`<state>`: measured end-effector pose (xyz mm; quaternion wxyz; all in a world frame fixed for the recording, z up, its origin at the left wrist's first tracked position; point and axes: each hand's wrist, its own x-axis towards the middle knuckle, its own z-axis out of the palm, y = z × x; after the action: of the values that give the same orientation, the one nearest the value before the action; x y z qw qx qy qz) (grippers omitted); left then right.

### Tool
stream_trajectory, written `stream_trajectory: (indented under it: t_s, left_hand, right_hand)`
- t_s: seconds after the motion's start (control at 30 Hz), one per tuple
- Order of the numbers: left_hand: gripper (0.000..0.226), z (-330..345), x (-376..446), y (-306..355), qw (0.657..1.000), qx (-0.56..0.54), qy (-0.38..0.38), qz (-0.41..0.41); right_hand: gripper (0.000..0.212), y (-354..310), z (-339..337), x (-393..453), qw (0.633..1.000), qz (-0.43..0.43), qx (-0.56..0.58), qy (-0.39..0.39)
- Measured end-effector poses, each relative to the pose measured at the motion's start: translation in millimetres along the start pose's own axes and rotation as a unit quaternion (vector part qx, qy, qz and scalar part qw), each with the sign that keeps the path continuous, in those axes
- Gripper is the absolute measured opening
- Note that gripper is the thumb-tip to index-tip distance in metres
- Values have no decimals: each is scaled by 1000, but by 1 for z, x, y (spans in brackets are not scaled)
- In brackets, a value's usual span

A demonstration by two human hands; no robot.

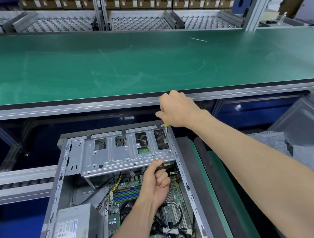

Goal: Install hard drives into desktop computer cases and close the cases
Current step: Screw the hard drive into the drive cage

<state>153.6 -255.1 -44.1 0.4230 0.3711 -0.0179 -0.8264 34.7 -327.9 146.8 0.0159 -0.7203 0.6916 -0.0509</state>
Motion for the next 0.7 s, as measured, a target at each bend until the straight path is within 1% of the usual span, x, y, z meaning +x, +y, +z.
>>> stream_trajectory:
  t_s: [0.07, 0.1, 0.17, 0.2, 0.23, 0.3, 0.33, 0.4, 0.43, 0.5, 0.57, 0.63, 0.7]
  left_hand:
    - [31, 0, 0, 0, 1000, -1, 4, -3]
    - [31, 0, 0, 0, 1000, -3, 5, -3]
    - [31, 1, 0, 1, 1000, -3, 5, -3]
    - [31, 1, 0, 1, 1000, -2, 5, -3]
    - [31, 1, 0, 1, 1000, -1, 5, -4]
    - [32, 1, 0, 1, 1000, -2, 5, -6]
    - [32, 1, 0, 1, 1000, -4, 4, -6]
    - [32, -1, 0, 1, 1000, -3, 4, -6]
    - [32, 0, 0, 1, 1000, -2, 4, -6]
    - [32, 0, 0, 1, 1000, -2, 4, -4]
    - [31, 1, 1, 1, 1000, -1, 0, -3]
    - [31, 1, 1, 1, 1000, -1, 0, -4]
    - [32, 0, 0, 1, 1000, 0, 0, -5]
  right_hand:
    - [20, -1, -2, -1, 1000, -15, -9, -1]
    - [18, -3, -3, -1, 999, -28, 1, -15]
    - [24, -5, -6, -1, 997, -43, 38, -54]
    - [27, -4, -5, 0, 996, -42, 48, -60]
    - [25, -5, -5, 0, 996, -40, 48, -57]
    - [13, -4, -2, 1, 999, -34, 25, -32]
    - [10, -5, 0, 2, 1000, -25, 10, -16]
    - [25, -4, 0, 1, 1000, -5, -14, -2]
    - [28, -4, -1, 0, 1000, -6, -17, -5]
    - [13, -5, -6, 0, 999, -24, 8, -38]
    - [24, -5, -8, 0, 995, -41, 50, -71]
    - [24, -4, -6, 2, 996, -40, 52, -62]
    - [12, -3, 0, 5, 999, -31, 26, -27]
